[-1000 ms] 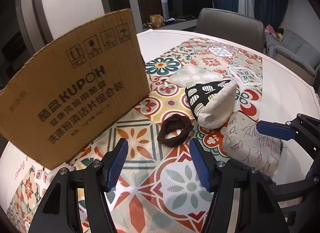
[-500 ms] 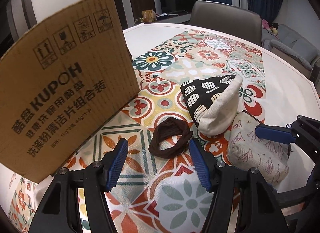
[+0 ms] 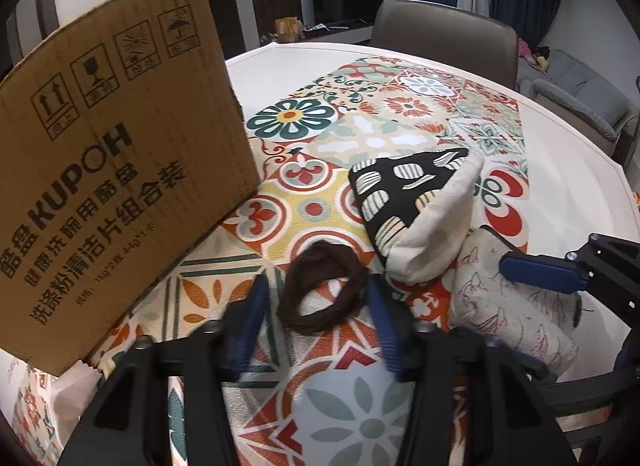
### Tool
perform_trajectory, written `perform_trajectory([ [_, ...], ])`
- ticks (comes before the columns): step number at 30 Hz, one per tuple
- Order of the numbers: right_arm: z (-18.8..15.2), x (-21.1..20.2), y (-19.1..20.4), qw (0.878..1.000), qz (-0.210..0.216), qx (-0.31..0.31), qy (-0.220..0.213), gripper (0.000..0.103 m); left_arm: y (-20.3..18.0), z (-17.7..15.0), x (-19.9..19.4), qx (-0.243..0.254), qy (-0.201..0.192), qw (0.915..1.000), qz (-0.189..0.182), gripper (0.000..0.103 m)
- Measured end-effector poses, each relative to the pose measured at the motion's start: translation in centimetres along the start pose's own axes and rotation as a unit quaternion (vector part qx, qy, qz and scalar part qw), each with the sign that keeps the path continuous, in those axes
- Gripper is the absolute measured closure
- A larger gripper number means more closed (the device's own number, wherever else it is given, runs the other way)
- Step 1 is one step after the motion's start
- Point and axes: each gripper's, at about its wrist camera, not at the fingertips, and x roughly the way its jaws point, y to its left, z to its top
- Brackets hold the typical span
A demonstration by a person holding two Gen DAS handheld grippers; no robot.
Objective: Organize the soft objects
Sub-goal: 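Grasp the brown hair tie with the left tool while the right tool grasps the grey floral pouch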
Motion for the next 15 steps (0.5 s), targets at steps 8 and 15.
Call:
perform_trajectory([
  [8,0.1,-0.2,-0.1,1.000,0.022,-0.008,-0.002,0.067,-0.4,-0.2,-0.1,-0.024,0.012,0.9996,-0.004,0.084],
  [15,0.0,-0.5,-0.4,0.999,0.045,-0.019,-0.004,0.080,-0.4,-1.2,-1.0,-0.075,0.024,0.9968,0.007,0.090],
])
